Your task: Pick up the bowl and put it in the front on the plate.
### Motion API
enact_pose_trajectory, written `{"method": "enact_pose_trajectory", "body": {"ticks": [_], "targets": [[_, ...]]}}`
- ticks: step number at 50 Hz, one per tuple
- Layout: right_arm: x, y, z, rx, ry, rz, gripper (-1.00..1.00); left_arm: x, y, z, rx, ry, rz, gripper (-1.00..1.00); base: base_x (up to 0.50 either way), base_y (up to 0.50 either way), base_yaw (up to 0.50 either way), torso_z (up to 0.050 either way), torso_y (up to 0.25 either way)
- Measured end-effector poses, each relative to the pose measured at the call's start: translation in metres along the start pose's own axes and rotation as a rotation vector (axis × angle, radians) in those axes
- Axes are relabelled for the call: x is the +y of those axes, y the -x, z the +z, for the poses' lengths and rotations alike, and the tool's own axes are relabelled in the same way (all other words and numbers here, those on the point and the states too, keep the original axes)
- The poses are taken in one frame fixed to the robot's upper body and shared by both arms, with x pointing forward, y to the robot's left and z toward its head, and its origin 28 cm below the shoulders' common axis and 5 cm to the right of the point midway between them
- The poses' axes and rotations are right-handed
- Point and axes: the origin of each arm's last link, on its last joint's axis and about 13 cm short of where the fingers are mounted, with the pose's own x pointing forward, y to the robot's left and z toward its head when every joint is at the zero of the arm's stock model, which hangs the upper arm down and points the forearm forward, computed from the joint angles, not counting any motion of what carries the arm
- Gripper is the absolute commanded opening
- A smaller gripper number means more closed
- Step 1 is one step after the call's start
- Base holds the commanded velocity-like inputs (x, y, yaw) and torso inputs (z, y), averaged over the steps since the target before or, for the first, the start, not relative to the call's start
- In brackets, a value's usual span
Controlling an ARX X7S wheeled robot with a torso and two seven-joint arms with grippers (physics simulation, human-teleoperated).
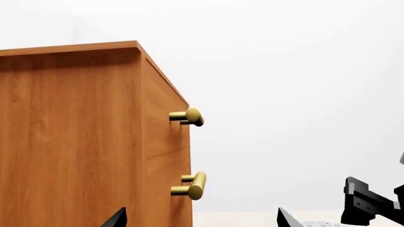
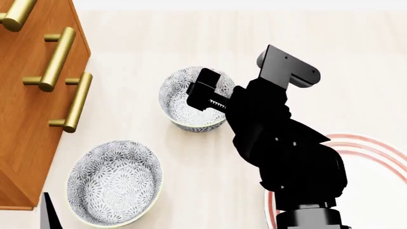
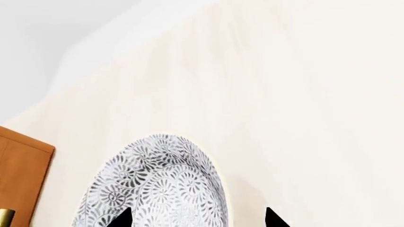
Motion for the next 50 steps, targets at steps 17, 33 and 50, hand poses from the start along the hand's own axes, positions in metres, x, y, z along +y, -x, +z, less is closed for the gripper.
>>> {"method": "enact_pose_trajectory", "body": {"ticks": [17,33,50], "targets": [[-0.003,-0.003,-0.007,0.006,0.021,-0.008,1.00,0.000,0.000,0.000,0.002,0.000,-0.004,1.00,0.00,0.00,0.00,0.000,0.000],[-0.004,-0.004,-0.013,0.013,0.037,-0.012,1.00,0.000,0.001,0.000,0.005,0.000,-0.007,1.00,0.00,0.00,0.00,0.000,0.000],[-0.004,-0.006,-0.018,0.011,0.064,-0.012,1.00,-0.001,0.001,-0.001,0.008,0.000,-0.011,1.00,0.00,0.00,0.00,0.000,0.000]]}}
